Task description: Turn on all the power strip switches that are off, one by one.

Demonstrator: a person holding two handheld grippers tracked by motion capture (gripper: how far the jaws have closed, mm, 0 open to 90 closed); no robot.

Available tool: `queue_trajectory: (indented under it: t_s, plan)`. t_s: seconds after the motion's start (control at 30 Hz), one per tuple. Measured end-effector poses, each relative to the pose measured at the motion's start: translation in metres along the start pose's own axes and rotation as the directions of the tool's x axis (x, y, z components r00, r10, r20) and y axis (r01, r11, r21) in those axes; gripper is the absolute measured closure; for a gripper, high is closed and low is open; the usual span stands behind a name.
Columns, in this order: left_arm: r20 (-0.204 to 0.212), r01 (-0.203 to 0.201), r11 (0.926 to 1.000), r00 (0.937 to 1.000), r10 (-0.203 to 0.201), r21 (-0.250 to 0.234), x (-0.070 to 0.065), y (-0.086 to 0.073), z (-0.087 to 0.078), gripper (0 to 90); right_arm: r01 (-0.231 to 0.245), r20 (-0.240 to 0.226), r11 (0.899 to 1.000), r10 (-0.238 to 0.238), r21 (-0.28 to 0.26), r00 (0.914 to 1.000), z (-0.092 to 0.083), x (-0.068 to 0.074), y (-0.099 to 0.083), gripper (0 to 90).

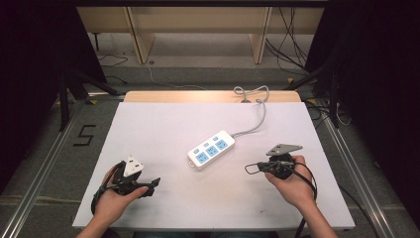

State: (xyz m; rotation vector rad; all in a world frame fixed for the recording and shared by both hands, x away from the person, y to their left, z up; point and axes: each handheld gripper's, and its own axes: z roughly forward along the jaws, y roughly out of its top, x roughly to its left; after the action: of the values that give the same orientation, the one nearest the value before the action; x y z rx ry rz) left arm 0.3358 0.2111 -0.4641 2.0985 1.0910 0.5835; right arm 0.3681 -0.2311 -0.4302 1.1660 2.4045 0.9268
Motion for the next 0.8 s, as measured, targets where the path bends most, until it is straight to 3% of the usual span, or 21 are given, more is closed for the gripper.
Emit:
queue_trajectory:
  t_s: [0.8]
  plan:
    - [0.003, -0.006, 1.0, 1.0, 0.006, 0.001, -0.002, 0.001, 0.001, 18.9, 0.005, -0.029, 1.0, -0.005, 0.025, 0.9996, 0.016, 0.004, 0.038, 90.0]
